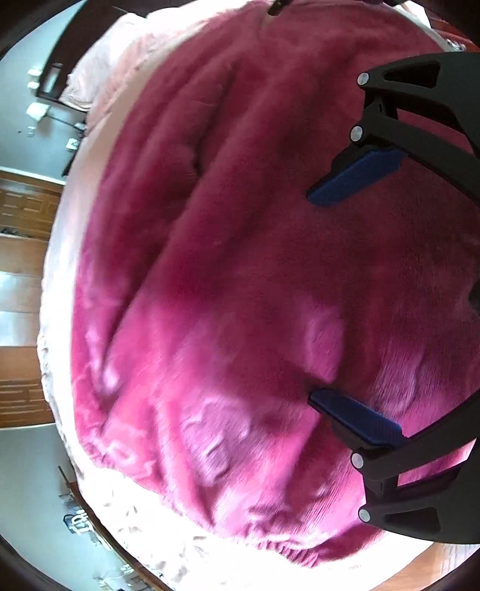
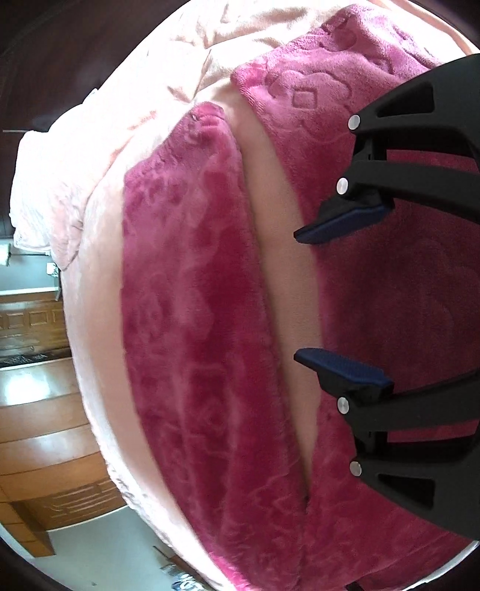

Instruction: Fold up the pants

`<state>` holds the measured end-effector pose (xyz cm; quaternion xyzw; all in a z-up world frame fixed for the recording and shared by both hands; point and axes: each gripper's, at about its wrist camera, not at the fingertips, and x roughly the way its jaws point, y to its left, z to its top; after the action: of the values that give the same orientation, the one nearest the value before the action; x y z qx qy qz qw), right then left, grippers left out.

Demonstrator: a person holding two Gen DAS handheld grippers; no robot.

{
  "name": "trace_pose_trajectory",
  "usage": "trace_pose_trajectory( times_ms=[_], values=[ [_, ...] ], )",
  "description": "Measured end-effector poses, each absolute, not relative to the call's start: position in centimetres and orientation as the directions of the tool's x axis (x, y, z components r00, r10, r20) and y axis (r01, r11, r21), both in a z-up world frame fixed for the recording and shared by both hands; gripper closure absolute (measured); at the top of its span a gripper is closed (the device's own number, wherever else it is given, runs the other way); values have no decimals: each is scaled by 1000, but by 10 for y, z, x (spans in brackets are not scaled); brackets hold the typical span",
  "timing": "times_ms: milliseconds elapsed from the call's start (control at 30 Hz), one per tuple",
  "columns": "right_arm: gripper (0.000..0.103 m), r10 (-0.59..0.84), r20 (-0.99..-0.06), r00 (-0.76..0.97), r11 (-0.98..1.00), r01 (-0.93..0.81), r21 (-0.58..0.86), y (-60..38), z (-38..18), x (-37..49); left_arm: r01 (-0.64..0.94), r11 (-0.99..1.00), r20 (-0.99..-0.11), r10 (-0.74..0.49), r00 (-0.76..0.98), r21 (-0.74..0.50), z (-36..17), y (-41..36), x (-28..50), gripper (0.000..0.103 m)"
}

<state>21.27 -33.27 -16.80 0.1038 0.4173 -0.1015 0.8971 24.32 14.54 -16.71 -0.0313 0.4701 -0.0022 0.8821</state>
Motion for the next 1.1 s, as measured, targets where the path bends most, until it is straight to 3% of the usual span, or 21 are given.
trace_pose_trajectory(
  times_ms=[533,633,933,967,1000,1033,1100],
  values=[
    [43,-92,-723,684,961,251,114,-293,-141,254,-220,971,-719,91,689,-88,-98,299,348,5],
    [43,-86,-731,677,966,237,105,-286,-144,262,-238,969,-719,115,686,-71,-101,326,386,5],
    [43,-72,-748,660,953,266,143,-293,-150,278,-253,952,-768,28,639,-176,-137,379,455,5],
    [43,-76,-748,659,954,266,138,-293,-150,279,-250,952,-775,21,632,-178,-142,378,458,6],
    [43,-80,-748,659,955,266,132,-293,-151,279,-235,953,-782,-2,623,-189,-147,378,464,17],
    [43,-88,-749,657,956,268,123,-294,-152,279,-218,954,-787,-30,616,-207,-150,378,469,34],
    [43,-93,-754,650,954,274,118,-297,-156,280,-185,948,-796,-100,597,-258,-157,376,477,54]
  ],
)
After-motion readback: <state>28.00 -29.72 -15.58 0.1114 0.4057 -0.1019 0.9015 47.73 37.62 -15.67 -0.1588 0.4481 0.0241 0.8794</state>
